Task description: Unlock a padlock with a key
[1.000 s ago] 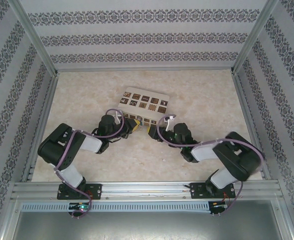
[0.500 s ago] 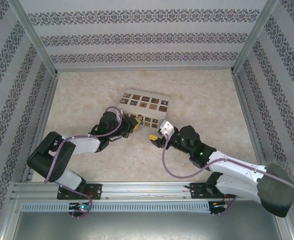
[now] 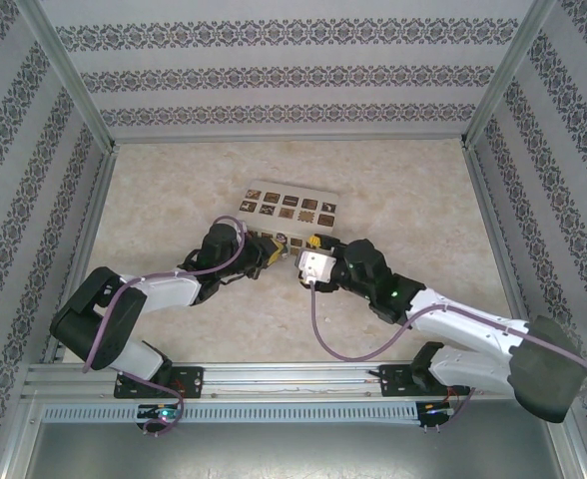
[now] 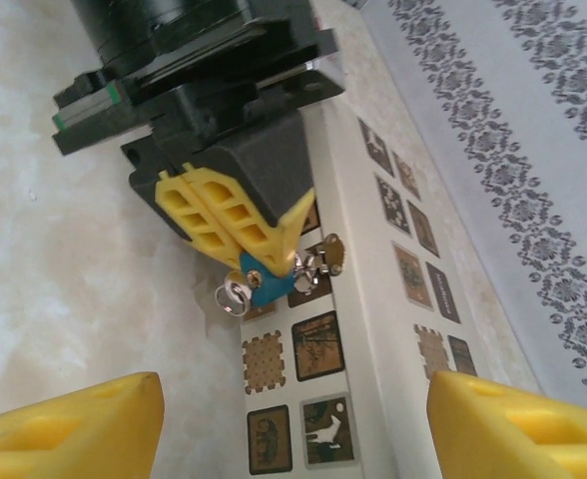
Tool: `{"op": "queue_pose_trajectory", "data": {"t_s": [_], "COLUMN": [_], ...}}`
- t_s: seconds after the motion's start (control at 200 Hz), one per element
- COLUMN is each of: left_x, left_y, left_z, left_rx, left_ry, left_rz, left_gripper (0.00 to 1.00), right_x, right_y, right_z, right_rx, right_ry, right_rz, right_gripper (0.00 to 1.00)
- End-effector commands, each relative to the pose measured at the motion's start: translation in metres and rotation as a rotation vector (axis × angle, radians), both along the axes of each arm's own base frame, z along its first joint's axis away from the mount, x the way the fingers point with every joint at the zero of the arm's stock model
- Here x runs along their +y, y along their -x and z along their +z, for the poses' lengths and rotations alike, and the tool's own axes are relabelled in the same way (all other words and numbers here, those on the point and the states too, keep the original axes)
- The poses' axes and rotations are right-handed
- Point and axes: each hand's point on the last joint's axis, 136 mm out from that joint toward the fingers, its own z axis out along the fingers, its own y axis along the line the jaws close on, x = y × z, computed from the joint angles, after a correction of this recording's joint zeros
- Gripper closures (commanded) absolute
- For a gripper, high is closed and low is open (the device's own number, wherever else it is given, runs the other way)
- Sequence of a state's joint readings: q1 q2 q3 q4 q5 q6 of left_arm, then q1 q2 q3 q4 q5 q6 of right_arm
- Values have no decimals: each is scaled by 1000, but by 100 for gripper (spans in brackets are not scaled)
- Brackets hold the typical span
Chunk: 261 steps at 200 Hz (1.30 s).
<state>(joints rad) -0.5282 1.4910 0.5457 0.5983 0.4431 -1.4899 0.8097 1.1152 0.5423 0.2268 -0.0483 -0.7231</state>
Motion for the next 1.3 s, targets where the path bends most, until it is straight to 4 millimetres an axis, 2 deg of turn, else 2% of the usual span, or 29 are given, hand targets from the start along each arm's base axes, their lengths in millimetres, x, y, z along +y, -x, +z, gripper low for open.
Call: {"op": "queue_pose_trajectory", "data": {"t_s": [0.0,0.16,0.3,0.585,0.959,1.299], "left_x": [-11,-14,-15,-18,-25,-29], "left_y": [-7,-5,-5,-7,-6,-6], "left_z": [34,33,32,30,33,35], "left_rx": [-88,-93,-82,-44,-45,-49], "left_ry": [47,46,50,74,84,81], "left_rz": [-7,-11,-1,24,14,9], "left_gripper": [100,100,100,100,100,100], "right_x": [12,20,24,29,31,30], "right_y": [2,-6,-11,-13,-20,-27], "right_z": [0,-4,-8,-21,-30,-29], "right_rx": [-9,8,20,-2,-28,-62], "right_ry": [37,49,66,123,168,179], "right_rz": [68,94,109,102,73,49], "right_gripper": [29,28,39,53,77,80]}}
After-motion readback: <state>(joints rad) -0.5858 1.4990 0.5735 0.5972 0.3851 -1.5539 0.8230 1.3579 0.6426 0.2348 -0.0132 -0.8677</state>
